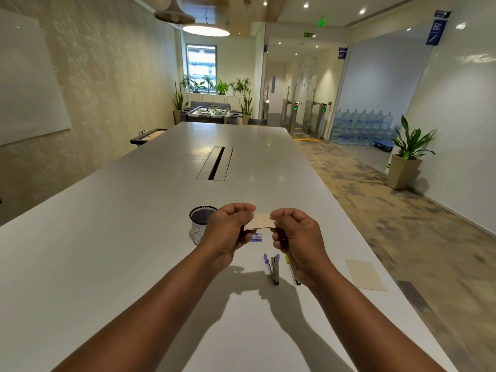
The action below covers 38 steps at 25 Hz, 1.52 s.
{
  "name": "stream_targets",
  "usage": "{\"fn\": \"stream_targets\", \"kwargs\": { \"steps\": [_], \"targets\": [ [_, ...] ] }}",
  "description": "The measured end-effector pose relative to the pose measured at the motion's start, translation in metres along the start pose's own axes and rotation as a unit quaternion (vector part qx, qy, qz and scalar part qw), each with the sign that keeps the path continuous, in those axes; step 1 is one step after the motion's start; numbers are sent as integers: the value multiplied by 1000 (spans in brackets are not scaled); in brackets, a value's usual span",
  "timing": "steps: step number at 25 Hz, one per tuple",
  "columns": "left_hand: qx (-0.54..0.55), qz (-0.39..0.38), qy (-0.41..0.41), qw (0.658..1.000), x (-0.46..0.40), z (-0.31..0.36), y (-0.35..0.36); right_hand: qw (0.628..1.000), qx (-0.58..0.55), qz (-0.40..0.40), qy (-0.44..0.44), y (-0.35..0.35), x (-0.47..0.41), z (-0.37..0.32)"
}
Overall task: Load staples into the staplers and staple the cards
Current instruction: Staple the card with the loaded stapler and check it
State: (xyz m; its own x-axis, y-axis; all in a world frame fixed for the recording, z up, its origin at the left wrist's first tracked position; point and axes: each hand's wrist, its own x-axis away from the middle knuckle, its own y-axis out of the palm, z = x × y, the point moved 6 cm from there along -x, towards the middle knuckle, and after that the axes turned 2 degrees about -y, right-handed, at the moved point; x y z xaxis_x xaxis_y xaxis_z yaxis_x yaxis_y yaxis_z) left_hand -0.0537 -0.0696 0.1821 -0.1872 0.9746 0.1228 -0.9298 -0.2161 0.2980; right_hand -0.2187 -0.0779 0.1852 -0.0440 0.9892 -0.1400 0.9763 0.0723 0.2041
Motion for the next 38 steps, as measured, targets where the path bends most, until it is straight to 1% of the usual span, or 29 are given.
{"fn": "stream_targets", "kwargs": {
  "steps": [7,12,14,20,23,29,32,36,38],
  "targets": [
    [50,6,-59,997,-1,1,-1,998,-51,-22,-13,0,1,-2],
    [56,-36,-100,993,0,1,5,998,-55,-21,-15,3,0,-4],
    [69,-41,-108,991,0,1,6,997,-68,-21,-10,3,0,-4],
    [100,-52,-125,986,0,2,6,996,-83,-12,-8,2,1,-3],
    [101,-48,-116,987,-1,3,5,997,-82,-8,-14,1,0,-1],
    [33,-83,-98,991,3,5,10,998,-11,-10,-56,-1,1,0],
    [13,-63,-96,993,2,3,10,998,8,-5,-67,-1,3,2],
    [17,-15,-107,994,1,-3,8,997,15,-7,-73,-1,4,3],
    [21,-10,-109,994,1,-6,8,998,14,-8,-68,-1,5,5]
  ]
}}
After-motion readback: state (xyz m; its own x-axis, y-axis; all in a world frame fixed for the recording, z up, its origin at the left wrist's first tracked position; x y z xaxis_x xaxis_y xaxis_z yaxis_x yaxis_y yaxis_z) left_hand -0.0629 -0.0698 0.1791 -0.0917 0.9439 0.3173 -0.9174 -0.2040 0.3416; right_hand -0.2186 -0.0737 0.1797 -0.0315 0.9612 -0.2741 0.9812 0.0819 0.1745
